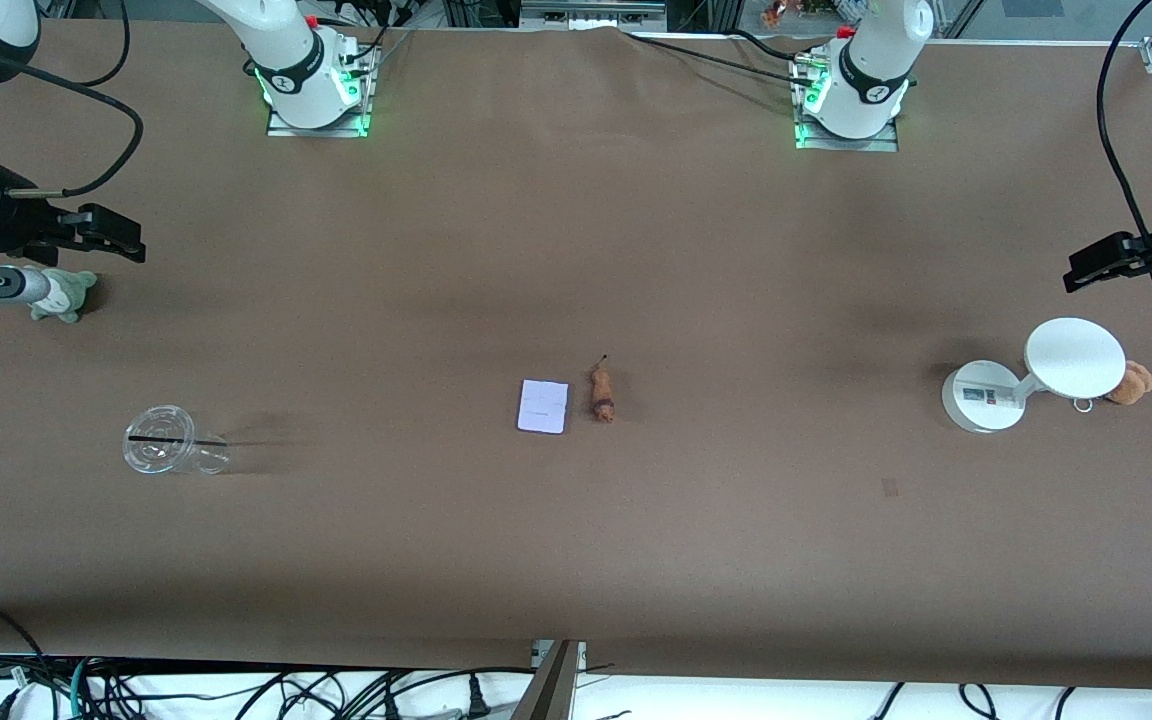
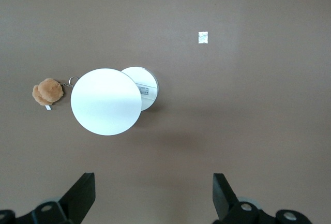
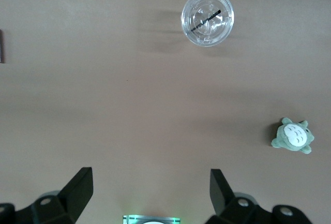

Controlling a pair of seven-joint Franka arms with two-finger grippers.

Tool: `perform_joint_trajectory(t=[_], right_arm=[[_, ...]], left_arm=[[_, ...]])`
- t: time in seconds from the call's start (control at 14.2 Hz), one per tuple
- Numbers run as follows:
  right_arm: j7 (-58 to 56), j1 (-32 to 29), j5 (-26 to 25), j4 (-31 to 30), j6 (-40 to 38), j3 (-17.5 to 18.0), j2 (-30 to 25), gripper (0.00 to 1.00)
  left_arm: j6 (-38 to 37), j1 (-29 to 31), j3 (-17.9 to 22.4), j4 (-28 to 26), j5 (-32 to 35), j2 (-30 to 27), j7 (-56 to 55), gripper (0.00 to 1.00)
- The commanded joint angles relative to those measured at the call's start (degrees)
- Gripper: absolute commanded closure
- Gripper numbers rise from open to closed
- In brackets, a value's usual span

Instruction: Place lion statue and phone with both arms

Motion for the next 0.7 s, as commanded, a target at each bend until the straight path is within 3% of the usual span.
perform_joint_trajectory(t=[0.0,0.63], right_arm=[[0.0,-1.0,-0.1,1.4,-0.4,0.7,0.5,0.0],[0.1,-1.0,-0.1,1.4,-0.3,0.7,0.5,0.0]], left_arm=[[-1.1,-0.1,-0.3,1.7,0.0,0.7,0.4,0.0],[-0.7,-0.3,-0.3,1.8,-0.8,1.4,0.2,0.0]])
